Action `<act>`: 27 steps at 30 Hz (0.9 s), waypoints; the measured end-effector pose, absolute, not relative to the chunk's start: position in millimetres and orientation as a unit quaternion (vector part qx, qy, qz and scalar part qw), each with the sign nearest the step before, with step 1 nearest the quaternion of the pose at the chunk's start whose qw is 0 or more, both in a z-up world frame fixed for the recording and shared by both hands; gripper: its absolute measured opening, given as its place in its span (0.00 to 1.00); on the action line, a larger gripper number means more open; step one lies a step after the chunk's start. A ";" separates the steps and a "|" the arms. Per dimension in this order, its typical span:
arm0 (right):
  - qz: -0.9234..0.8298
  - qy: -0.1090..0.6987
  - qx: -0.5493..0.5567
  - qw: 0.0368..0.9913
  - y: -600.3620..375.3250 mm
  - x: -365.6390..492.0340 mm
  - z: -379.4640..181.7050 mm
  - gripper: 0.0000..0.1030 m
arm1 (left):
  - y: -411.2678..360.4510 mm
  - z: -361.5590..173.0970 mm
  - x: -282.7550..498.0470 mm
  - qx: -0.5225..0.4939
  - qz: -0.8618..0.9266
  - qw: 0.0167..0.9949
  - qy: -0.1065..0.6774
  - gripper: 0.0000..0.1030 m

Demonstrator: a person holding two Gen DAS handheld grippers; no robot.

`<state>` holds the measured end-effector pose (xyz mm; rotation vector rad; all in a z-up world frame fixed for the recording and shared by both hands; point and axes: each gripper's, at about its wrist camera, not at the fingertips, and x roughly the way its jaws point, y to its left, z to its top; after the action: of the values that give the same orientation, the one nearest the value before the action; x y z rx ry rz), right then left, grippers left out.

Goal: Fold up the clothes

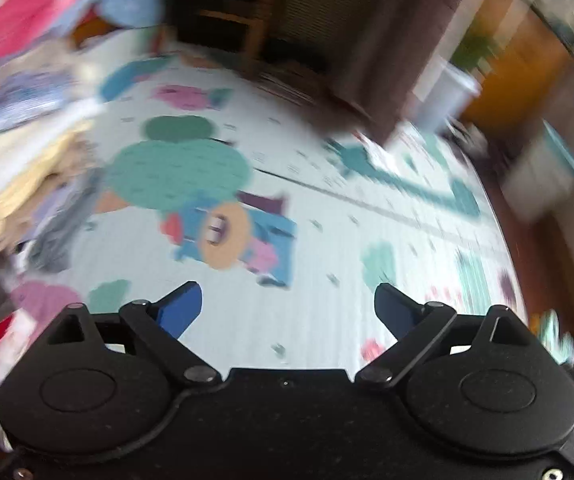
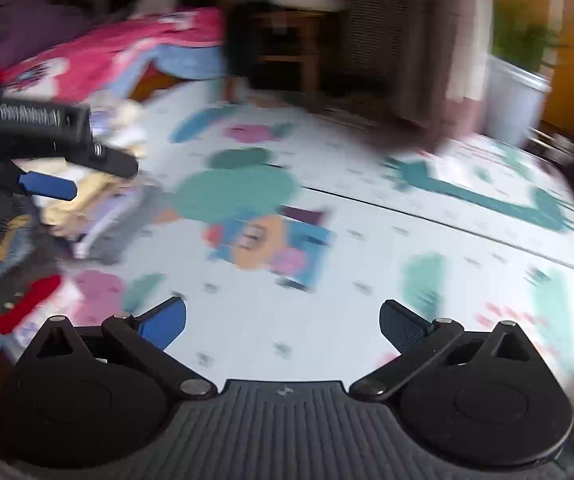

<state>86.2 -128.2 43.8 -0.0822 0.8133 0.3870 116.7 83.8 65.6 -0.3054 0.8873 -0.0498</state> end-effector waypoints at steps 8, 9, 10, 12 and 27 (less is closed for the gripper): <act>0.041 0.430 0.016 0.902 -238.5 40.2 21.2 1.00 | 6.4 37.6 114.2 -0.048 -0.075 0.885 0.458 0.99; 0.030 0.436 0.025 0.899 -245.8 36.2 15.4 1.00 | -2.6 35.6 113.3 -0.035 -0.076 0.884 0.460 0.99; 0.024 0.445 0.040 0.895 -253.6 34.4 10.4 1.00 | -10.6 33.9 111.9 -0.026 -0.078 0.883 0.463 0.99; 0.015 0.450 0.059 0.891 -265.1 32.2 4.0 1.00 | -22.5 31.8 106.9 -0.015 -0.081 0.883 0.462 0.99; 0.007 0.478 0.048 0.877 -269.9 33.9 -13.6 1.00 | -33.7 -4.5 66.2 -0.007 -0.031 0.863 0.504 0.99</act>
<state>33.9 -269.9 -13.6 0.0998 0.9968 0.0152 66.2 -33.7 -4.5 -0.0144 1.0555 -0.0644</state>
